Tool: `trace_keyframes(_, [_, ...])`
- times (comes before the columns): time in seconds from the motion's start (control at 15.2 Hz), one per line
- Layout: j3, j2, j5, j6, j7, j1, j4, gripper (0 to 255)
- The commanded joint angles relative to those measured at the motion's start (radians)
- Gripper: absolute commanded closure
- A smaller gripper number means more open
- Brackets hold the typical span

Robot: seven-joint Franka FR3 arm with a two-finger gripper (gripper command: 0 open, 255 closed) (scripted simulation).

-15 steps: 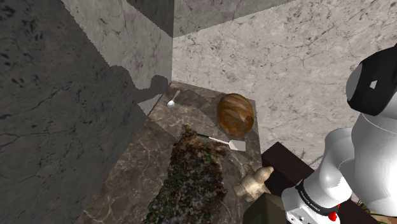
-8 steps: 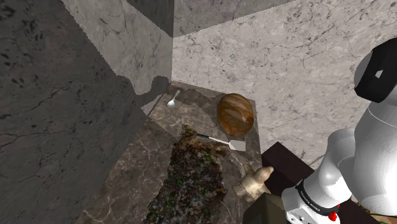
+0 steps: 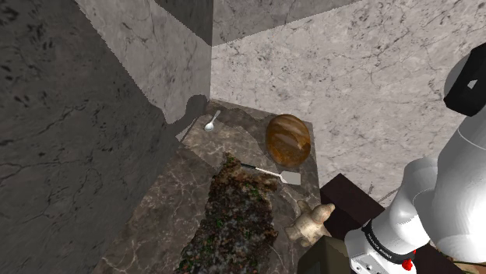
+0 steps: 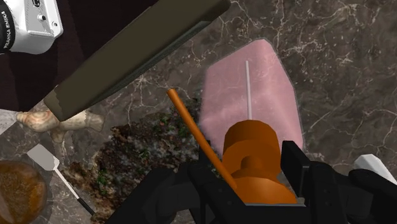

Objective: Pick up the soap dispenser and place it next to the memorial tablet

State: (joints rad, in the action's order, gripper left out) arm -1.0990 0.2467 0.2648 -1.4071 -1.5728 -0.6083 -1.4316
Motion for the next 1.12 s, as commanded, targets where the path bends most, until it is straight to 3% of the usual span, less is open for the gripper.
trace_keyframes(0.0, [-0.002,-0.012,-0.010,-0.036,0.004,0.017,-0.042,255])
trace_keyframes(1.06, [-0.001,-0.043,-0.031,-0.261,0.004,0.070,-0.285,255])
